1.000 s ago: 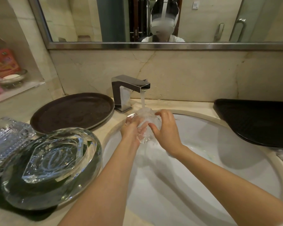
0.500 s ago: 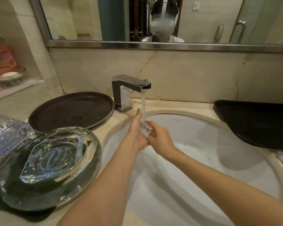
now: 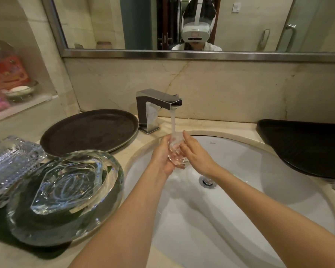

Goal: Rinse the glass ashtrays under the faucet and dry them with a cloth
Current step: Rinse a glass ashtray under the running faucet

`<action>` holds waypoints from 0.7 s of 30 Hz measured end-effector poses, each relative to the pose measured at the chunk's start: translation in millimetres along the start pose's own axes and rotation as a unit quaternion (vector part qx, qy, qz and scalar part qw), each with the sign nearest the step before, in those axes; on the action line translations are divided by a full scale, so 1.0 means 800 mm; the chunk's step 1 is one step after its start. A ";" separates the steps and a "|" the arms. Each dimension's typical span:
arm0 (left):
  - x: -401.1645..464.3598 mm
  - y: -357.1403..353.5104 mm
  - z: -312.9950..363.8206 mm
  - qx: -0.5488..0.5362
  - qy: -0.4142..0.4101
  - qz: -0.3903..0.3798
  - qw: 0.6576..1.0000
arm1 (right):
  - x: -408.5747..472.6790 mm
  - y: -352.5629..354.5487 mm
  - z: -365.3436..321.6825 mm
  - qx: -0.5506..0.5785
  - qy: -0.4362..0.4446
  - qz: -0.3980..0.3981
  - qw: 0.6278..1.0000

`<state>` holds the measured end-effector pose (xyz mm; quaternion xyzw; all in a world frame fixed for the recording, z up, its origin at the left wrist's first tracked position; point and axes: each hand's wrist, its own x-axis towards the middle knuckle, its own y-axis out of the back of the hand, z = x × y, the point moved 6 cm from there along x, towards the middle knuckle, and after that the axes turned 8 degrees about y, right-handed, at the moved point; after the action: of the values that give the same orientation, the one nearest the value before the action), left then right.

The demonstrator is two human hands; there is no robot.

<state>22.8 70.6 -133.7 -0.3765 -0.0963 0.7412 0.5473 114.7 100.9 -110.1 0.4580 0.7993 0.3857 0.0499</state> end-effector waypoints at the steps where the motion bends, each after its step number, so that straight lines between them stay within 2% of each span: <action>1: 0.000 -0.001 0.000 -0.009 -0.002 -0.002 1.000 | -0.002 0.002 0.008 0.061 -0.042 0.016 0.997; 3: -0.002 -0.001 0.001 -0.022 -0.009 0.000 1.000 | -0.005 -0.003 0.024 0.241 -0.135 0.023 0.961; 5: -0.001 -0.001 0.002 -0.030 -0.009 -0.008 0.999 | -0.006 -0.008 0.024 0.401 -0.168 0.003 0.901; 7: -0.001 0.002 0.002 -0.039 -0.002 0.005 0.999 | -0.005 -0.005 0.022 0.482 -0.169 0.012 0.860; 11: 0.003 0.008 -0.003 -0.023 0.019 0.038 0.999 | -0.001 0.004 0.019 0.558 -0.150 0.062 0.814; 15: 0.012 0.019 -0.012 0.011 0.051 0.090 0.995 | 0.001 0.018 0.020 0.525 -0.126 0.083 0.837; 19: 0.010 0.024 -0.015 0.042 0.077 0.092 0.992 | -0.001 0.023 0.014 0.481 -0.104 0.075 0.867; 21: 0.005 0.021 -0.019 0.054 0.105 0.068 0.991 | -0.002 0.019 0.008 0.450 -0.091 0.066 0.886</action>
<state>20.0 63.6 -155.5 -0.4273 0.0277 0.7374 0.5224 129.3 107.9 -105.0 0.5163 0.8468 -0.0564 -0.1147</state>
